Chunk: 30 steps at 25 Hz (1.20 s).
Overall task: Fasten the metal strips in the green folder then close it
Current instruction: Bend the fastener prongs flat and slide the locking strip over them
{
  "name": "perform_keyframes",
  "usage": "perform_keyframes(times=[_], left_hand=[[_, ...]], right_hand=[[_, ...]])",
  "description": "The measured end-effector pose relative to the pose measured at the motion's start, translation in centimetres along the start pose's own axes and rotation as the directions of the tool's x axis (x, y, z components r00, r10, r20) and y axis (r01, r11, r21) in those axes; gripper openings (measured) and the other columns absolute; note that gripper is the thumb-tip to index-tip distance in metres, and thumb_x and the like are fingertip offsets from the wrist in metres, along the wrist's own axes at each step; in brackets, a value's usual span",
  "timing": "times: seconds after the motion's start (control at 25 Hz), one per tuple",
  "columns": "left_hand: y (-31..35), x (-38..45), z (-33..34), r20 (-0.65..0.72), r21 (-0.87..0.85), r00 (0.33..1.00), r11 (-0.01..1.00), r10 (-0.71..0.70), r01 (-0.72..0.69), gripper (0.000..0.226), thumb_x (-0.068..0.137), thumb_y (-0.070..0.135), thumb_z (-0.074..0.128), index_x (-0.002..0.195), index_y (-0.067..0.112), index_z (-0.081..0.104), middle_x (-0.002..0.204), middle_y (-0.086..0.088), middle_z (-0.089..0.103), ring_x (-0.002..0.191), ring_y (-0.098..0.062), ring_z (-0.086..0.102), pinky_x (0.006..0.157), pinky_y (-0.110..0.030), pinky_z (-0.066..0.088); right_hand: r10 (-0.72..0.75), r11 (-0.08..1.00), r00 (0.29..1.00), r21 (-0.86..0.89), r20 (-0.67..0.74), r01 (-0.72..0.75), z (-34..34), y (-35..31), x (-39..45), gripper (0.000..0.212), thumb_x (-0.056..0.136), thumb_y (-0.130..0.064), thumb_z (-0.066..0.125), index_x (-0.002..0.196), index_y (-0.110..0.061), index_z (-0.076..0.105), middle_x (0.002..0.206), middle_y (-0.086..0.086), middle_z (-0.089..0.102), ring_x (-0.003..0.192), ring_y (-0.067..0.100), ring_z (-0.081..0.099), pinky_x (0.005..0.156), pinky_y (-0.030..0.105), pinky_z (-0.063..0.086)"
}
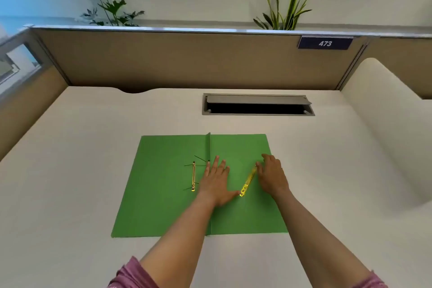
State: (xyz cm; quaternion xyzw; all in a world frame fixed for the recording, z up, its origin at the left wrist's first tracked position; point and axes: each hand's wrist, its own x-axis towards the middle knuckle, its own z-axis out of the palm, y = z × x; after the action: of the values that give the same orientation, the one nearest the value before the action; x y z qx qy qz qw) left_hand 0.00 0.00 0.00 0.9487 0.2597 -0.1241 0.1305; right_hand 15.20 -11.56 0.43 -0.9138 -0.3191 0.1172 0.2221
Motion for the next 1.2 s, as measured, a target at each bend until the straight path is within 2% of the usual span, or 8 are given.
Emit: perform_keyframes(times=[0.08, 0.32, 0.76, 0.88, 1.04, 1.12, 1.2], left_hand=[[0.4, 0.0, 0.2, 0.02, 0.001, 1.0, 1.0, 0.001, -0.001, 0.094, 0.089, 0.071, 0.039, 0.159, 0.015, 0.013, 0.168, -0.004, -0.006, 0.151, -0.024, -0.025, 0.122, -0.045, -0.016], [1.3, 0.3, 0.7, -0.002, 0.005, 1.0, 1.0, -0.017, 0.017, 0.083, 0.093, 0.062, 0.044, 0.156, 0.013, 0.021, 0.168, -0.005, 0.008, 0.154, -0.023, -0.015, 0.122, -0.049, -0.014], [1.3, 0.7, 0.6, 0.008, -0.093, 0.999, 0.995, -0.039, 0.04, 0.082, 0.088, 0.055, 0.059, 0.154, 0.016, 0.028, 0.167, -0.003, 0.016, 0.155, -0.025, -0.009, 0.122, -0.051, -0.011], [1.3, 0.9, 0.5, 0.004, -0.075, 0.999, 0.997, -0.033, 0.033, 0.082, 0.088, 0.056, 0.058, 0.154, 0.016, 0.028, 0.166, -0.004, 0.017, 0.155, -0.025, -0.008, 0.122, -0.051, -0.01], [0.8, 0.9, 0.3, -0.021, -0.091, 0.999, 0.995, 0.029, -0.031, 0.077, 0.09, 0.059, 0.053, 0.151, 0.015, 0.035, 0.163, -0.005, 0.025, 0.155, -0.024, 0.001, 0.123, -0.048, -0.008], [0.1, 0.9, -0.1, -0.09, -0.219, 0.994, 0.972, 0.068, -0.086, 0.061, 0.095, 0.053, 0.049, 0.144, 0.016, 0.047, 0.153, -0.005, 0.045, 0.151, -0.023, 0.024, 0.124, -0.043, 0.007], [-0.6, 1.0, -1.0, -0.187, -0.421, 0.982, 0.903, 0.004, -0.084, 0.046, 0.096, 0.044, 0.052, 0.13, 0.015, 0.061, 0.133, -0.002, 0.063, 0.13, -0.02, 0.051, 0.114, -0.038, 0.033]], right_hand=[[0.031, 0.999, 0.999, 0.024, 0.018, -0.031, 0.1, 0.2, 0.1, 0.042, 0.1, -0.024, 0.045, 0.137, -0.003, 0.045, 0.139, 0.016, 0.048, 0.128, 0.034, 0.042, 0.105, 0.044, 0.04], [0.003, 1.0, 0.999, -0.01, 0.039, -0.003, 1.2, 0.6, 0.0, 0.034, 0.094, -0.016, 0.054, 0.127, -0.004, 0.054, 0.13, 0.014, 0.049, 0.121, 0.033, 0.044, 0.101, 0.041, 0.043], [0.042, 0.997, 0.997, -0.072, 0.07, -0.037, 1.2, 0.6, 1.5, 0.029, 0.095, -0.009, 0.047, 0.123, -0.004, 0.053, 0.128, 0.017, 0.047, 0.118, 0.036, 0.045, 0.094, 0.045, 0.044], [0.09, 0.993, 0.995, 0.066, 0.052, -0.093, 1.2, 0.5, 2.2, 0.026, 0.095, -0.01, 0.049, 0.119, -0.004, 0.057, 0.125, 0.019, 0.05, 0.118, 0.036, 0.047, 0.096, 0.042, 0.043], [0.156, 0.918, 0.987, 0.362, 0.042, -0.16, 0.7, 0.1, 3.1, 0.022, 0.091, -0.013, 0.062, 0.109, 0.0, 0.062, 0.106, 0.019, 0.067, 0.102, 0.034, 0.062, 0.083, 0.031, 0.046], [0.17, 0.857, 0.983, 0.481, 0.074, -0.185, 0.7, -0.8, 3.2, 0.021, 0.089, -0.011, 0.065, 0.107, 0.0, 0.063, 0.095, 0.019, 0.07, 0.09, 0.033, 0.068, 0.083, 0.037, 0.054], [0.152, 0.79, 0.983, 0.585, 0.103, -0.183, 0.8, -2.2, 3.3, 0.022, 0.088, -0.008, 0.065, 0.107, 0.002, 0.062, 0.085, 0.016, 0.069, 0.078, 0.029, 0.069, 0.081, 0.041, 0.058]])
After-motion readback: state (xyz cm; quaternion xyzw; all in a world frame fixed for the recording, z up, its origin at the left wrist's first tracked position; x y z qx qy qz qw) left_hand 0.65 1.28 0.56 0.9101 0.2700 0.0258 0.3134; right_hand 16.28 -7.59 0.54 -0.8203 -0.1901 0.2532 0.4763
